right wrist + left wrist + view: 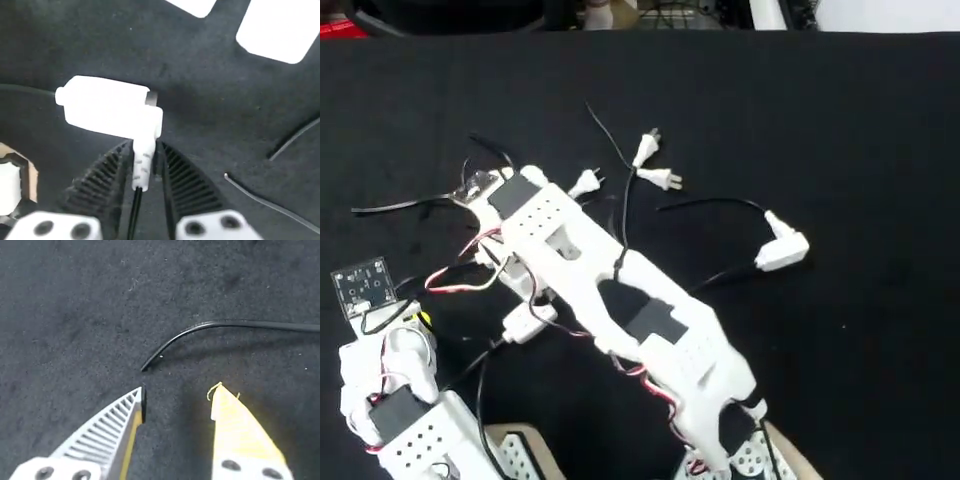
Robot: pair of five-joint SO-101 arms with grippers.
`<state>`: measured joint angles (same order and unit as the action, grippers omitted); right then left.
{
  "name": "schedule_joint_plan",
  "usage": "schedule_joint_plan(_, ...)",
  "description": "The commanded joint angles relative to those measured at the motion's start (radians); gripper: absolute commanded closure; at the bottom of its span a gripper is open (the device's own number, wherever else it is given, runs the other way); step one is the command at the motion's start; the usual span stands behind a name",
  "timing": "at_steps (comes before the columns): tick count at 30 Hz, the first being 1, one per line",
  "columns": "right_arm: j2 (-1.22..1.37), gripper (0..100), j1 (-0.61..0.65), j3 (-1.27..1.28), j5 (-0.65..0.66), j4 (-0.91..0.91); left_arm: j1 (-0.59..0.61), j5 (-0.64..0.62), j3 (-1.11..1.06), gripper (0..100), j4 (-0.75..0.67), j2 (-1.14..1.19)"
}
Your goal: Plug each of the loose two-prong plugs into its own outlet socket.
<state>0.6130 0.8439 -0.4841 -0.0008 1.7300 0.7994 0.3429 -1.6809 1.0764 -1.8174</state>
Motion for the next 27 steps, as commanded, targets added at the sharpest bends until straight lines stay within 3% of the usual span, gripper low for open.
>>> schedule_joint_plan(1,0.001,98.6,0.029,0.010,-0.009,0.032,0.010,-0.011,-0.018,78,0.009,-0.003)
schedule_joint_plan(8,0.054,98.6,0.052,-0.005,0.008,0.037,0.010,-0.011,-0.018,78,0.008,-0.003)
schedule_joint_plan(14,-0.147,98.6,-0.011,0.045,0.025,0.037,0.008,-0.011,-0.018,78,0.003,-0.003)
schedule_joint_plan(20,-0.302,98.6,0.040,0.174,0.026,0.037,-0.028,-0.011,-0.018,78,0.006,-0.002)
schedule_joint_plan(27,-0.274,98.6,0.095,0.242,0.044,0.037,-0.031,-0.011,-0.019,78,0.003,-0.002)
